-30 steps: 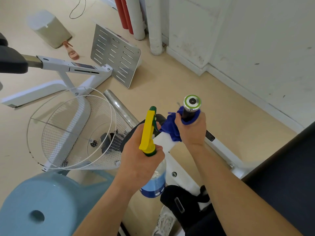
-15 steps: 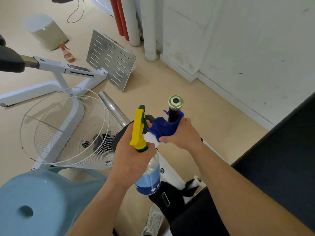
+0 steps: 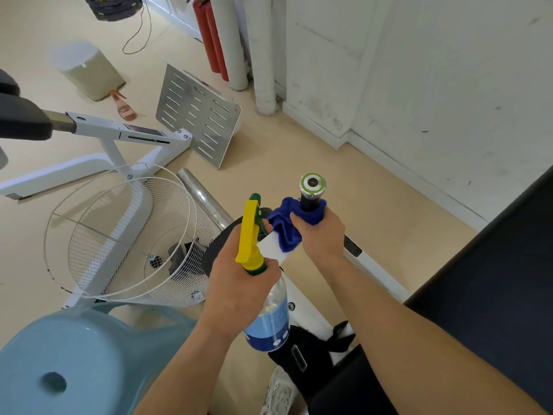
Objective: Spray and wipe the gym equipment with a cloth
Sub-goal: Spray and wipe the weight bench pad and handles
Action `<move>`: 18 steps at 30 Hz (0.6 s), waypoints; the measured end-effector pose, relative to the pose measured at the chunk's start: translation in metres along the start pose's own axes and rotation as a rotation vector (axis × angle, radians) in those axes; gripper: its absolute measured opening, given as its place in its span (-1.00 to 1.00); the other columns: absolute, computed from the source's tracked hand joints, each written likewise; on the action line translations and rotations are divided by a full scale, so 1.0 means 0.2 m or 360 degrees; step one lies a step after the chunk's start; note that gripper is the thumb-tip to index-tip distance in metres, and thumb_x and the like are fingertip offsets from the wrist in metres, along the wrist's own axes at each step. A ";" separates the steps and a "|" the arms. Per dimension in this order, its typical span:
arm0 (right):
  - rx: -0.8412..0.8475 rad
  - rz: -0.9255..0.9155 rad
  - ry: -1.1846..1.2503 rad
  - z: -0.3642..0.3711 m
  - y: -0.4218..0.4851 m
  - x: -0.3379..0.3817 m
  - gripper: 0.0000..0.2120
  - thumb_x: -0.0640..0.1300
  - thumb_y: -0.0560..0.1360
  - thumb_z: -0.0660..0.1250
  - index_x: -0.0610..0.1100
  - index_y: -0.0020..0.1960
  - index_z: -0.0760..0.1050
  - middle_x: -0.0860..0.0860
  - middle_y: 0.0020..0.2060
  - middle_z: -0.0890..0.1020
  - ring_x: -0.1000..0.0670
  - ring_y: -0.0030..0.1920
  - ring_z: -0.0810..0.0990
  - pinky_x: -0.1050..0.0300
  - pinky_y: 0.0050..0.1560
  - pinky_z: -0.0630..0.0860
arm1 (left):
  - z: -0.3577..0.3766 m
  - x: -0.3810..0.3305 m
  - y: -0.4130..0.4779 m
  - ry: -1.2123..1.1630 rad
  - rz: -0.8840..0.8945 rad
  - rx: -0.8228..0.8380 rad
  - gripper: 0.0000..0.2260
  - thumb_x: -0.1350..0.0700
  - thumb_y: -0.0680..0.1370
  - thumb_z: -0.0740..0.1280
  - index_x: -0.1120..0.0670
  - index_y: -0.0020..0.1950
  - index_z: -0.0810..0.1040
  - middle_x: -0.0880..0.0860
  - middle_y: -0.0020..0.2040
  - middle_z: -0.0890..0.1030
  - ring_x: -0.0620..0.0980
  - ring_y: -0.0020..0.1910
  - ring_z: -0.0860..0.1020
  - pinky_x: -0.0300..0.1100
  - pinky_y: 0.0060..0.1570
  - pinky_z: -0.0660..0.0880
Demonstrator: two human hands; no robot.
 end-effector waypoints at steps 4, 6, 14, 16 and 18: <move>-0.0053 0.0132 0.0138 0.01 -0.02 0.02 -0.82 -0.08 0.39 0.50 -0.03 -0.04 0.58 0.06 -0.17 0.67 0.09 -0.16 0.63 0.21 -0.15 0.50 | 0.00 -0.01 0.01 0.0004 -0.0002 0.0000 -0.52 0.37 0.43 0.41 -0.17 0.15 0.57 -0.27 0.10 0.66 -0.21 -0.17 0.55 -0.18 0.03 0.45; -0.0068 0.0164 0.0163 0.00 -0.03 0.05 -0.84 -0.09 0.38 0.49 -0.03 -0.06 0.59 0.01 -0.17 0.67 0.03 -0.17 0.63 0.14 -0.15 0.53 | -0.02 -0.03 0.02 -0.0012 0.0009 -0.0003 -0.51 0.38 0.43 0.41 -0.16 0.16 0.57 -0.23 0.09 0.67 -0.16 -0.13 0.57 -0.18 0.05 0.46; -0.0200 0.0391 0.0411 -0.03 -0.13 0.24 -0.97 -0.16 0.42 0.41 -0.06 -0.18 0.59 -0.02 -0.33 0.63 -0.05 -0.31 0.53 0.01 -0.26 0.51 | -0.08 -0.14 0.00 0.0001 0.0001 -0.0003 -0.55 0.35 0.44 0.41 -0.15 0.14 0.56 -0.15 -0.05 0.70 -0.09 -0.11 0.61 -0.16 0.03 0.51; -0.0181 0.0365 0.0420 -0.05 -0.16 0.31 -0.97 -0.16 0.44 0.39 -0.07 -0.18 0.59 0.01 -0.37 0.59 -0.04 -0.33 0.49 0.08 -0.29 0.44 | -0.11 -0.18 -0.02 0.0050 0.0035 -0.0006 -0.55 0.36 0.43 0.41 -0.16 0.13 0.55 -0.20 -0.05 0.68 -0.12 -0.09 0.62 -0.32 -0.02 0.50; -0.0127 0.0332 0.0473 -0.09 -0.21 0.37 -0.94 -0.17 0.45 0.38 -0.07 -0.20 0.57 0.03 -0.40 0.54 -0.03 -0.37 0.43 0.11 -0.35 0.38 | -0.12 -0.21 -0.04 0.0076 0.0048 0.0005 -0.52 0.36 0.43 0.41 -0.19 0.12 0.53 -0.24 -0.09 0.67 -0.19 -0.13 0.59 -0.50 -0.14 0.43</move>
Point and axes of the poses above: each hand's wrist, its own y-axis towards the middle knuckle, its own z-axis out of the palm, x = y × z, the point moved 4 cm from there along y, towards the middle knuckle
